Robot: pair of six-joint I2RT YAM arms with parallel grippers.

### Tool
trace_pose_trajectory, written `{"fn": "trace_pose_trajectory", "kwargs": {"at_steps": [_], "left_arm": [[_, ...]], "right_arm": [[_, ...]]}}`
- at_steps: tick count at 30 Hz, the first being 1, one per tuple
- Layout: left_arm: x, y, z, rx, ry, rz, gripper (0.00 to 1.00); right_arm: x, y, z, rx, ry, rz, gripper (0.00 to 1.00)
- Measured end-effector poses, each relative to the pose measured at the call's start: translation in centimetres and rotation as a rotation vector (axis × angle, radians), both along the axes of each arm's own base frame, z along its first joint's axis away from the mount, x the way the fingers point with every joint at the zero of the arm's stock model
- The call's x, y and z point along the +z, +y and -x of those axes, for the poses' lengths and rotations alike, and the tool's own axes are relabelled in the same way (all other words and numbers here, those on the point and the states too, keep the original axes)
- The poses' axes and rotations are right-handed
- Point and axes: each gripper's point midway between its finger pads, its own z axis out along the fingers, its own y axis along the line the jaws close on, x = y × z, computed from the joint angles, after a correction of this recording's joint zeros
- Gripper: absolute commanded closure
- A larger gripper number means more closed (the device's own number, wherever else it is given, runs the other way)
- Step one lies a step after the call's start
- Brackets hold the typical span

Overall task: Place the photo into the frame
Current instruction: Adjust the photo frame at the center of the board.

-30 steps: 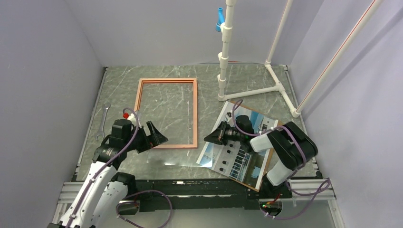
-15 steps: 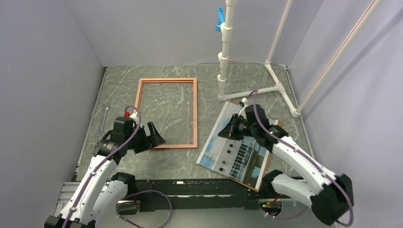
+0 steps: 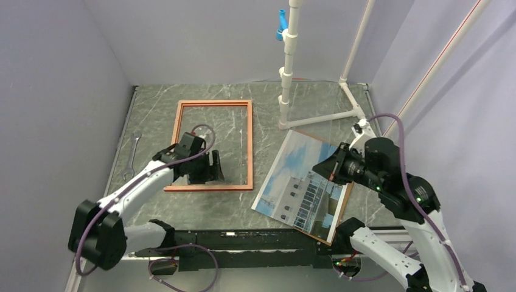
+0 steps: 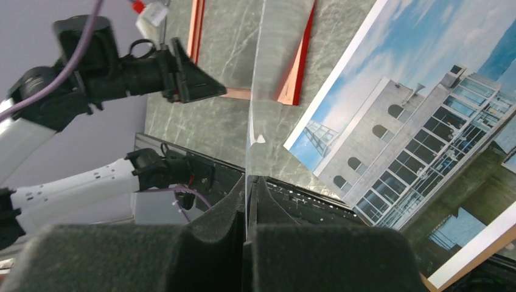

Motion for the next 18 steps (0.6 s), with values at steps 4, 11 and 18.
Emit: {"fn": "trace_pose_trajectory", "kwargs": {"at_steps": [4,11,18], "left_arm": [[-1.5,-1.1,-1.7,-0.025,0.003,-0.07,0.24],[-5.2,-1.8,-1.8,-0.061,0.05,-0.171,0.27],[-6.1,-4.7,-1.6,-0.13,0.015,-0.161,0.3]], "right_arm": [[2.4,-1.2,1.3,-0.021,-0.039,-0.013,1.0],[5.0,-2.7,2.6,-0.06,-0.081,-0.021,1.0],[5.7,-3.1,2.9,-0.077,-0.087,-0.032,1.0]]}}
